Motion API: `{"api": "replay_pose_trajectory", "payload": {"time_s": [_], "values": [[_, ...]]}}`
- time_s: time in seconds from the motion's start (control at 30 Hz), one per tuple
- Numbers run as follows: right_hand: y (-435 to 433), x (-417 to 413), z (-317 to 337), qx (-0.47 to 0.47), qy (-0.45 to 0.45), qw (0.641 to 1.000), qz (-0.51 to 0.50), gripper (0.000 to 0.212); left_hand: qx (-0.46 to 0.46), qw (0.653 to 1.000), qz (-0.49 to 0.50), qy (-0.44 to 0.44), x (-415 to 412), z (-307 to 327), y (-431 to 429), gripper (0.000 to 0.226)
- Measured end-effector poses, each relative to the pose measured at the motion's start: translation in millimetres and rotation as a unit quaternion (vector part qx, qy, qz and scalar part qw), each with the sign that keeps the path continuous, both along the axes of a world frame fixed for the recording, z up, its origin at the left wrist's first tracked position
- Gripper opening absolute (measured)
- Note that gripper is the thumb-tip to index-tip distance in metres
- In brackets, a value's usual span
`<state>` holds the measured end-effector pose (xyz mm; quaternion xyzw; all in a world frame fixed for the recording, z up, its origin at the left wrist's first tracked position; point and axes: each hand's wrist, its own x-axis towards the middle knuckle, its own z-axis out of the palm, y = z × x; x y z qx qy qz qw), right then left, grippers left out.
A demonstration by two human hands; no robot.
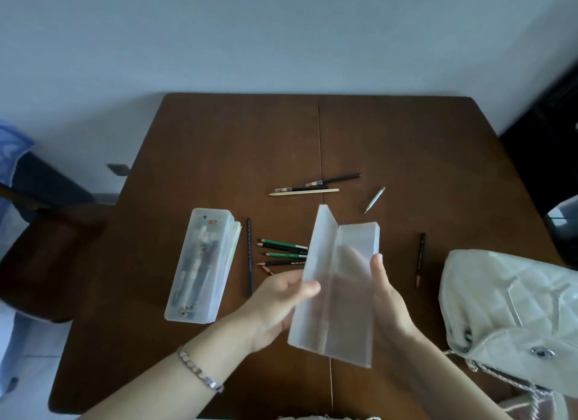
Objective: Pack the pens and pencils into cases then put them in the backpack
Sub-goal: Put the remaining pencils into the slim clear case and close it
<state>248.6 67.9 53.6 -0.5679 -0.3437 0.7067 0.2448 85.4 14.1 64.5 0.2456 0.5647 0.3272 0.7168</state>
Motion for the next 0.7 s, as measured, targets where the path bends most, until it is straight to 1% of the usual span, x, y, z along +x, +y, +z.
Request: {"api": "replay_pose_trajectory", "payload": {"time_s": [0.03,0.07,0.1,0.13,0.17,0.2,0.23,0.27,0.3,0.33,0.37,0.4,0.43,0.47,0.5,0.53,0.6,0.63,0.7], "values": [[5,1,-2,0.003,0.012,1.0,-0.017,0.048,-0.02,0.999,0.032,-0.035,-3,3,2,0.03],[9,1,-4,0.0,0.038,0.999,-0.03,0.045,-0.05,0.996,0.066,-0.04,-6,7,6,0.026],[13,-1,-7,-0.008,0.073,0.997,-0.037,0.044,-0.052,0.993,0.091,-0.05,-11,4,6,0.031],[15,-6,-9,-0.017,0.099,0.994,-0.038,0.043,-0.032,0.991,0.114,-0.068,-16,3,-1,0.039],[17,-11,-12,-0.023,0.105,0.994,-0.026,0.043,-0.014,0.979,0.179,-0.101,-21,6,-5,0.043],[18,-17,-18,-0.022,0.093,0.995,-0.006,0.042,-0.006,0.971,0.216,-0.104,-25,10,-5,0.041],[20,-22,-27,-0.01,0.057,0.998,0.02,0.04,-0.017,0.974,0.222,-0.049,-28,8,-3,0.036],[22,-28,-35,0.024,-0.004,0.998,0.057,0.038,-0.021,0.978,0.208,0.019,-30,9,-1,0.03],[23,-32,-45,0.081,-0.098,0.986,0.11,0.033,-0.043,0.973,0.217,0.071,-31,13,5,0.026],[24,-37,-55,0.152,-0.203,0.952,0.172,0.026,-0.073,0.961,0.239,0.114,-35,17,11,0.029],[23,-41,-63,0.218,-0.291,0.9,0.24,0.023,-0.061,0.951,0.252,0.17,-42,15,15,0.036],[21,-47,-72,0.27,-0.342,0.846,0.306,0.025,-0.051,0.94,0.252,0.224,-49,13,16,0.042],[17,-55,-78,0.301,-0.363,0.802,0.367,0.029,-0.035,0.929,0.252,0.267,-55,11,21,0.045],[14,-65,-85,0.313,-0.372,0.767,0.419,0.033,-0.028,0.921,0.251,0.295,-60,12,25,0.046],[11,-73,-89,0.312,-0.381,0.741,0.456,0.035,-0.024,0.916,0.257,0.308,-63,11,29,0.046],[8,-80,-94,0.305,-0.393,0.723,0.479,0.036,-0.024,0.911,0.259,0.321,-66,9,30,0.046],[8,-88,-102,0.283,-0.42,0.705,0.497,0.032,-0.026,0.905,0.245,0.347,-70,3,28,0.047],[8,-89,-106,0.274,-0.428,0.702,0.499,0.031,-0.025,0.905,0.242,0.35,-72,1,27,0.048],[11,-87,-108,0.264,-0.419,0.71,0.5,0.035,-0.03,0.905,0.25,0.343,-76,-3,26,0.048]]}}
